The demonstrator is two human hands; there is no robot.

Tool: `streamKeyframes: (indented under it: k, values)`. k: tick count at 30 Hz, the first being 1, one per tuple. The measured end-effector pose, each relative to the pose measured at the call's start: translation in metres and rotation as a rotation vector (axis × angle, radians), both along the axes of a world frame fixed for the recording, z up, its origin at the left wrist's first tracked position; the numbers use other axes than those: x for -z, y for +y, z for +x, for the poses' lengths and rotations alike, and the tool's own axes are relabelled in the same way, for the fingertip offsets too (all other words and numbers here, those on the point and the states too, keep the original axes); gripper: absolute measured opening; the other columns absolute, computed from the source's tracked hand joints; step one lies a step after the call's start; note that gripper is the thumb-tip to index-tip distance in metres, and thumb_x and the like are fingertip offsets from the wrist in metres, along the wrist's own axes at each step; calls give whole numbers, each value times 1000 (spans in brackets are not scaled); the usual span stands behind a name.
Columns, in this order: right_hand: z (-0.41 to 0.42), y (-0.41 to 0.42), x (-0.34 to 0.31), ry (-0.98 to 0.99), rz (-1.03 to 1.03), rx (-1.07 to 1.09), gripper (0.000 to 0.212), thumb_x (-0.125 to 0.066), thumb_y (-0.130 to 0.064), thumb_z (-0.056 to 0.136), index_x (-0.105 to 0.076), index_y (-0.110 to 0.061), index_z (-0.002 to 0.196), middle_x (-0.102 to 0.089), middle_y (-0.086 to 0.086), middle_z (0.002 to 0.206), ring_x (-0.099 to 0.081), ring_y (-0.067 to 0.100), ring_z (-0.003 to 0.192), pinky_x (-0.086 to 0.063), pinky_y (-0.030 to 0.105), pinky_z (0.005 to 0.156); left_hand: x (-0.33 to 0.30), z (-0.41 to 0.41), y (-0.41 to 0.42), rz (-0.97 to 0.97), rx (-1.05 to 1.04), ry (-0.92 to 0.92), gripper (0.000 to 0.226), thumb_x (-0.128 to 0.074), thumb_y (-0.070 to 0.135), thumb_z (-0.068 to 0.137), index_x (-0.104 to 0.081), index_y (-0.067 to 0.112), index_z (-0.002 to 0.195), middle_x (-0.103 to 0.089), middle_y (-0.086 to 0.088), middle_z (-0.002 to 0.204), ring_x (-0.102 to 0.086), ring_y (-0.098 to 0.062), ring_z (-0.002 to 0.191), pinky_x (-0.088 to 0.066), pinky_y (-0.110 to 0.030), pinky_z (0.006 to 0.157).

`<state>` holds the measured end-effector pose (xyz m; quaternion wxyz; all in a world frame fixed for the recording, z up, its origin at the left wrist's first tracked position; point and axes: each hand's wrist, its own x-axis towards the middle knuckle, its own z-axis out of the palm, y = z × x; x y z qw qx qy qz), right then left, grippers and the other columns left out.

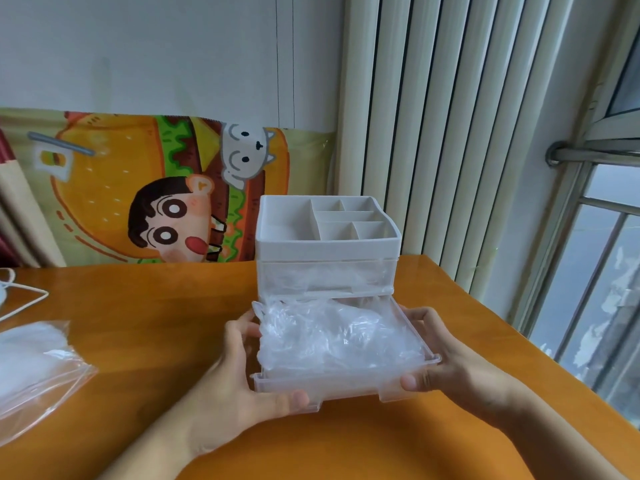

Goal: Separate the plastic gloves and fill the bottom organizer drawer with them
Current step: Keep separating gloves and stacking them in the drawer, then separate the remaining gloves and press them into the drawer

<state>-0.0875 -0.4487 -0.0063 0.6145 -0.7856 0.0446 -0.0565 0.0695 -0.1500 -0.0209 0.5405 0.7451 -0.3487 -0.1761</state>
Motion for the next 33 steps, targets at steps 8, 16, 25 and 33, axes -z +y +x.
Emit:
streamKeyframes:
  k: [8,16,25,33]
  values:
    - [15,-6,7,-41,74,-2,96,-93,-30,63,-42,-23,144,-67,-3,136,-66,28,127,-58,48,101,9,5,-13,-111,16,35,92,-93,69,50,-32,58,118,-57,23,134,-60,-4,125,-54,-33,102]
    - [15,7,8,-74,-16,115,83,-90,-41,68,-48,-31,139,-67,-12,133,-68,19,121,-60,37,95,9,-1,-14,-181,-53,19,91,-81,68,69,-25,54,139,-56,25,139,-62,2,121,-53,-17,93]
    - [5,23,8,-114,-118,294,78,-91,-58,67,-49,-38,130,-63,-11,130,-69,10,112,-61,37,95,9,-25,-11,-101,-318,-62,77,-73,64,73,-30,41,132,-48,17,139,-61,-2,111,-50,-2,71]
    - [-13,55,-2,-134,-426,438,82,-77,-70,71,-35,-38,134,-58,-16,122,-61,4,114,-55,26,91,3,-52,6,-57,-482,-246,76,-78,58,73,-28,38,128,-44,23,130,-57,-7,115,-45,-7,69]
